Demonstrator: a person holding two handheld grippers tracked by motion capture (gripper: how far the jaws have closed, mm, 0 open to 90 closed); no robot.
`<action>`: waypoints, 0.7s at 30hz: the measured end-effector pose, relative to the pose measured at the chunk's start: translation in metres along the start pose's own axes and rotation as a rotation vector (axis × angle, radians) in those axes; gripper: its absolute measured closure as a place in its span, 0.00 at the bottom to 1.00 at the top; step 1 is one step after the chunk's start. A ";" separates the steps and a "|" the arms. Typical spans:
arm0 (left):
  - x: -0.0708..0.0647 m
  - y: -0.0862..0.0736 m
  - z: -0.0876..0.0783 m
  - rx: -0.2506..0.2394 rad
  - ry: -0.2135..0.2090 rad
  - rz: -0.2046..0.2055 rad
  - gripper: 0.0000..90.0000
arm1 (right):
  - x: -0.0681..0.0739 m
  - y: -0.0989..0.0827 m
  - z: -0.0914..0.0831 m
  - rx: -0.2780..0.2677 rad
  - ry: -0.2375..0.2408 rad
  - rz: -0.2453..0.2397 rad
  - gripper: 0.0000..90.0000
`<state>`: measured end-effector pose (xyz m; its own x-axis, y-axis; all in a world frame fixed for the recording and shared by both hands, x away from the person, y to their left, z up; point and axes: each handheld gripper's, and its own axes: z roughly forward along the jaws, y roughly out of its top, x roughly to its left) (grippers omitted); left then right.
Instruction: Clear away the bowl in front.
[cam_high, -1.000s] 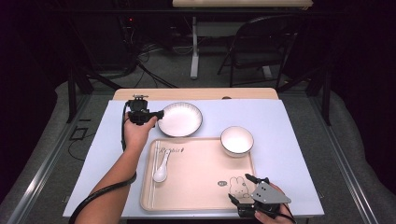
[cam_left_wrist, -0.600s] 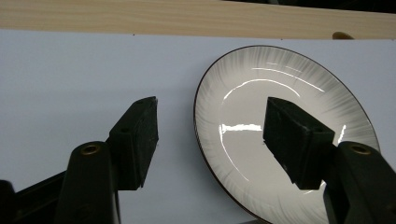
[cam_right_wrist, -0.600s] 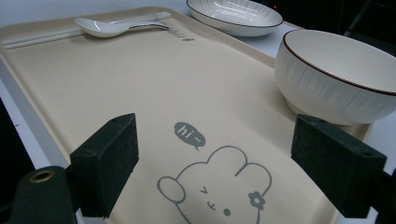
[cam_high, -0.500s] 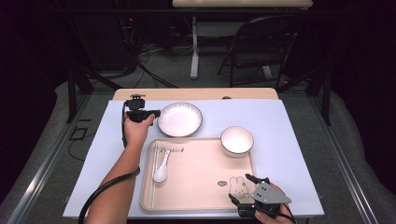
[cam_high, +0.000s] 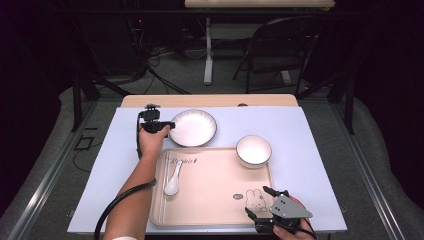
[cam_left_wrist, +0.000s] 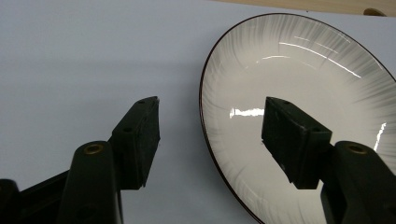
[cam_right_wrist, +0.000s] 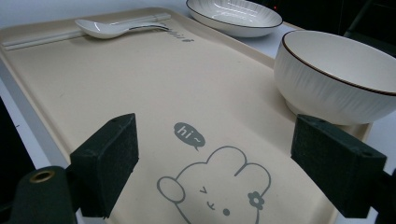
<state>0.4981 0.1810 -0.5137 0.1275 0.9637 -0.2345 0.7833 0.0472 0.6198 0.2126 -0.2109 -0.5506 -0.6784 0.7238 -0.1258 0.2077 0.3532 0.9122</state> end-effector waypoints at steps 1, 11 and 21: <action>0.000 0.000 0.000 0.000 0.000 0.000 0.42 | 0.000 0.000 0.000 0.000 0.000 0.000 0.16; -0.003 -0.004 0.015 0.029 -0.026 -0.024 0.46 | 0.000 0.000 0.000 0.000 0.001 0.000 0.16; -0.007 -0.007 0.027 0.035 -0.042 -0.048 0.54 | 0.000 0.000 0.000 0.000 0.004 0.001 0.16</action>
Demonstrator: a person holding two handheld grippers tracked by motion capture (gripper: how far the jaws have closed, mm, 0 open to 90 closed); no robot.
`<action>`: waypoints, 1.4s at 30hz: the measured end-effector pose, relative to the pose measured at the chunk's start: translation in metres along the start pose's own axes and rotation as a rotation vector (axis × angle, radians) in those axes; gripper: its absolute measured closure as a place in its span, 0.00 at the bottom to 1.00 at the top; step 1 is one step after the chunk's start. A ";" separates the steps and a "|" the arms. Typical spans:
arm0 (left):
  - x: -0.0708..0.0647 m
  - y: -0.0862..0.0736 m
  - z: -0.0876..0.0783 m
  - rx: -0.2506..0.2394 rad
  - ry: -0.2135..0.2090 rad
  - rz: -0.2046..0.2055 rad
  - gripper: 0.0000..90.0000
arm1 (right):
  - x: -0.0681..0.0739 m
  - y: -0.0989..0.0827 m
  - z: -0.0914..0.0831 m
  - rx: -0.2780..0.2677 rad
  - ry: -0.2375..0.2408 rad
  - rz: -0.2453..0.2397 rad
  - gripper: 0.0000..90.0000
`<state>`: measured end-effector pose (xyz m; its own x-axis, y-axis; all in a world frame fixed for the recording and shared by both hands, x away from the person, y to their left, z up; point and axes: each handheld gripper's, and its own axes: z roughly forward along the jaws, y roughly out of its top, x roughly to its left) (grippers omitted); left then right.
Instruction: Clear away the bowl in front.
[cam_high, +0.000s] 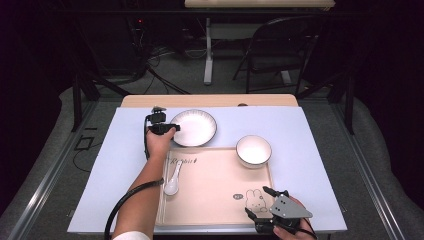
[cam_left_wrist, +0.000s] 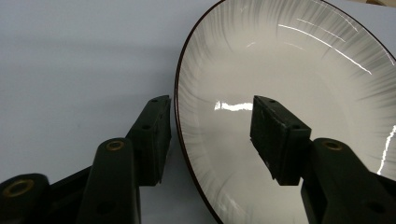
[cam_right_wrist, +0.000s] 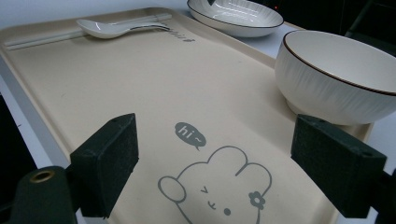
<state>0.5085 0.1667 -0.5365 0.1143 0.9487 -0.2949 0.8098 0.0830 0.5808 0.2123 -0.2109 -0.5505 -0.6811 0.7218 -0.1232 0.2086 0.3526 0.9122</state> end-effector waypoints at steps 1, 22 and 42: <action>-0.001 0.000 0.001 -0.001 -0.001 -0.003 0.55 | 0.000 0.000 0.000 0.000 0.000 0.000 0.16; 0.004 -0.001 0.010 0.019 0.021 -0.027 0.75 | 0.000 0.000 0.000 0.000 0.004 -0.001 0.16; 0.004 0.001 0.009 0.031 0.022 -0.081 0.79 | 0.000 0.000 0.000 0.001 0.003 0.003 0.16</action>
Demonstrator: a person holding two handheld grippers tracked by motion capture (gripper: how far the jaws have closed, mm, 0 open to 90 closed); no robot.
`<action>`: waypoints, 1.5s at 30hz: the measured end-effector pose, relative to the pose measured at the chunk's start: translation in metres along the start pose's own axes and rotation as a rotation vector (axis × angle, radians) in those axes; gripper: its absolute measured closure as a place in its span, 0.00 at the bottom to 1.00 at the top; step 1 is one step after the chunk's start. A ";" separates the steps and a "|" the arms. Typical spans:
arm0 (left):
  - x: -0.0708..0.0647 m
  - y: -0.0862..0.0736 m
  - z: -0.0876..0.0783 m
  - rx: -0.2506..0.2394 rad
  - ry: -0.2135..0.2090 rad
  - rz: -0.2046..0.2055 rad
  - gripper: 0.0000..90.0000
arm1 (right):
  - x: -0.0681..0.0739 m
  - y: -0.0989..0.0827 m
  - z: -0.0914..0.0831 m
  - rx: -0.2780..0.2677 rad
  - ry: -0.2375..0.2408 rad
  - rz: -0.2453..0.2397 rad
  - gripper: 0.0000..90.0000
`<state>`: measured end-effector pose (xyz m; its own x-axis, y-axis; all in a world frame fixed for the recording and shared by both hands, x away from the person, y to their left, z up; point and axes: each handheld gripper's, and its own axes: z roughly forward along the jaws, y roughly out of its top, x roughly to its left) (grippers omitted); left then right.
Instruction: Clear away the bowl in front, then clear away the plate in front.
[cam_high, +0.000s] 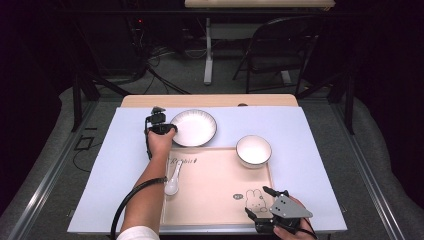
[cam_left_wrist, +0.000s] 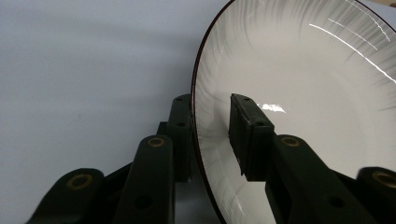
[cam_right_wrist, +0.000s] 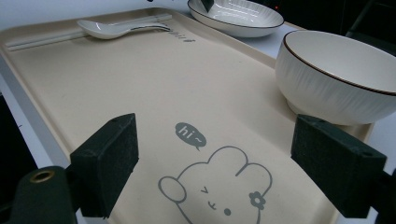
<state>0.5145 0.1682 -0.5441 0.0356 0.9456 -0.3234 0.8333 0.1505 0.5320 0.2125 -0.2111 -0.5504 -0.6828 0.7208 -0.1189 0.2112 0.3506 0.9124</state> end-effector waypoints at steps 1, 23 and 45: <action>0.000 0.000 -0.001 0.004 0.000 -0.001 0.79 | 0.000 0.000 0.000 0.002 0.000 0.000 0.16; -0.017 0.020 -0.034 -0.023 -0.053 0.003 0.93 | -0.001 0.000 0.002 0.004 -0.001 -0.002 0.16; -0.055 0.048 -0.104 -0.053 -0.004 0.262 0.93 | 0.000 0.000 0.002 -0.001 0.000 -0.006 0.16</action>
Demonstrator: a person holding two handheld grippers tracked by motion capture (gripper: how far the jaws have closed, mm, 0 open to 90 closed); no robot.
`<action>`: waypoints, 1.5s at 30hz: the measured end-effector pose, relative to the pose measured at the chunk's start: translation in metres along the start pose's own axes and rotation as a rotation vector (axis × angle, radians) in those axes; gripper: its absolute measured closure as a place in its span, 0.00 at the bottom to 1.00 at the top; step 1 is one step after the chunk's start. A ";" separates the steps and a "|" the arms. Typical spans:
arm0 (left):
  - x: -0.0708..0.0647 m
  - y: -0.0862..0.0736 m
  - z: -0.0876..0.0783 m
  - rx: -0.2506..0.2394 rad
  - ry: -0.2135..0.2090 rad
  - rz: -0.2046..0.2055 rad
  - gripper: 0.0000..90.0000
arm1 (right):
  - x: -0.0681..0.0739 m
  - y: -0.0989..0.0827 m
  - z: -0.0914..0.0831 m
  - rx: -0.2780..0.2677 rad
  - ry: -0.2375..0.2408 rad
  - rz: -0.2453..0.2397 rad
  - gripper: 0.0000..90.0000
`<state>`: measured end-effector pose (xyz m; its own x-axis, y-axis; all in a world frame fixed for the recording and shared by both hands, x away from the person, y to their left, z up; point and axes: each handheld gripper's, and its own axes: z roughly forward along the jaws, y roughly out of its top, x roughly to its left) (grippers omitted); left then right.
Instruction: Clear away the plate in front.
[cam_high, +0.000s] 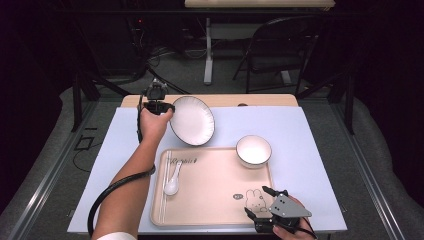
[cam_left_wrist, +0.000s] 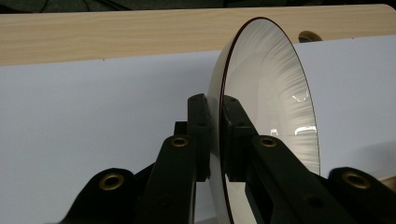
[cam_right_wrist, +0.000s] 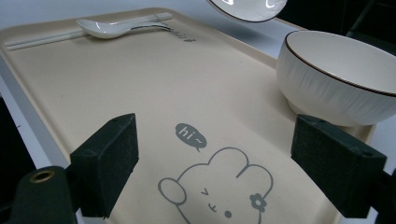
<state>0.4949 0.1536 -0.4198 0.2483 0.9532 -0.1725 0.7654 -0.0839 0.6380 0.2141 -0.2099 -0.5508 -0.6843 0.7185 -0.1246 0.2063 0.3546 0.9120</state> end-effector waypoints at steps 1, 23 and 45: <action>-0.001 0.000 -0.003 -0.004 -0.002 0.008 0.93 | 0.000 0.000 0.000 0.000 0.000 0.000 0.16; -0.029 -0.034 -0.030 0.056 -0.161 0.152 0.93 | 0.000 0.000 -0.001 0.000 -0.002 -0.001 0.16; -0.040 -0.095 -0.027 0.165 -0.342 0.172 0.93 | 0.001 0.000 0.000 -0.003 -0.001 -0.005 0.16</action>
<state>0.3963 0.1311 -0.4532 0.5422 0.7723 -0.3311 0.7738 -0.3054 0.5549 0.2136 -0.2095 -0.5507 -0.6846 0.7174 -0.1291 0.2010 0.3560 0.9126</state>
